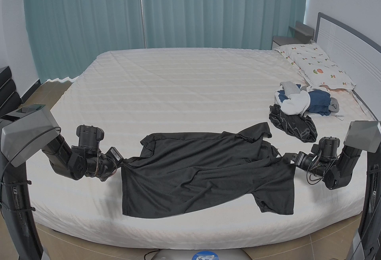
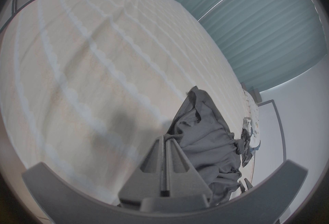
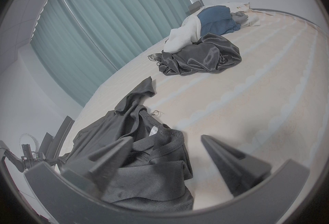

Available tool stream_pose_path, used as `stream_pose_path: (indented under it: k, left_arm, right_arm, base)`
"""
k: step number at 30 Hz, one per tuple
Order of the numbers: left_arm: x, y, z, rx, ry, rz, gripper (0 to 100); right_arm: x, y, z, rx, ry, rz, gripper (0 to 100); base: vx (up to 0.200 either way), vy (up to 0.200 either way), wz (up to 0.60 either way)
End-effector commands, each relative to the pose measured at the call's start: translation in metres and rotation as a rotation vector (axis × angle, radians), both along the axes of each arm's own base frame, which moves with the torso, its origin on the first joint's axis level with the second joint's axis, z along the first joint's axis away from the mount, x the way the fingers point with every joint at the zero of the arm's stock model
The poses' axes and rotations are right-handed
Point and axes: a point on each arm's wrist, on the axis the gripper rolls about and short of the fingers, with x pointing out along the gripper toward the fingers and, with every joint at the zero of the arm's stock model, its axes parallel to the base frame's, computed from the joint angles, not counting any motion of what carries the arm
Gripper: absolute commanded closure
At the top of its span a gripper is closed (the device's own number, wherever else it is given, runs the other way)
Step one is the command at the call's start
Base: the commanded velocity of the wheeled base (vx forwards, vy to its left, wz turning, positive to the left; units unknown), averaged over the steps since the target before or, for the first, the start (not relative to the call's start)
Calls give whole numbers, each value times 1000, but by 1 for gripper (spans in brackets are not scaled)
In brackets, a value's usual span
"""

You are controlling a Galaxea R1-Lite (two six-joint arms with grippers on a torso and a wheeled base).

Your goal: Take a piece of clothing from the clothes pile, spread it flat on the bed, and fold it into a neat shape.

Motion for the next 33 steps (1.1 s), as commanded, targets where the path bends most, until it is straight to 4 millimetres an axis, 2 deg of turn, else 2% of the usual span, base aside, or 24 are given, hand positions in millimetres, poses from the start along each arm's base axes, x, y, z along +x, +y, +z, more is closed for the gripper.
stream_pose_path:
  k: [1,4,7,8,9,13,15,18,19,23,29,33]
  left_arm:
    - [3,-2,-9,-7,-11,13,100]
    - [3,-1,-9,-11,-19,18,100]
    - [2,-1,-7,-13,-20,17,100]
    - [2,-1,-7,-14,-20,18,0]
    - [2,-1,-7,-14,-20,18,0]
    - [-7,1,-6,-13,-3,24,0]
    - [-15,3,8,-20,-21,29,0]
    - [-20,3,13,-28,-27,32,0]
    - [-29,1,20,-35,-30,22,0]
    - [-37,-5,23,-33,-19,4,0]
    - [-64,-6,9,-43,61,-6,0]
    - [-70,-5,8,-51,39,-12,0]
  right_arm:
    - [-5,-3,2,-1,2,-10,0]
    - [-16,-6,10,8,-1,-22,0]
    - [-38,-3,18,29,25,-3,0]
    - [-47,0,20,39,37,12,0]
    - [-47,0,20,39,37,12,0]
    - [-85,9,29,54,84,36,0]
    - [-99,11,29,67,119,33,0]
    - [-107,13,30,81,139,29,0]
    - [-117,16,32,116,157,18,0]
    - [-124,17,31,159,146,28,0]
    - [-129,17,23,164,172,34,0]
    - [-131,18,19,165,183,33,0]
  base:
    - [0,0,0]
    - [0,0,0]
    - [0,0,0]
    - [0,0,0]
    - [0,0,0]
    - [0,0,0]
    - [0,0,0]
    - [0,0,0]
    - [0,0,0]
    - [-100,0,0]
    - [-200,0,0]
    - [-200,0,0]
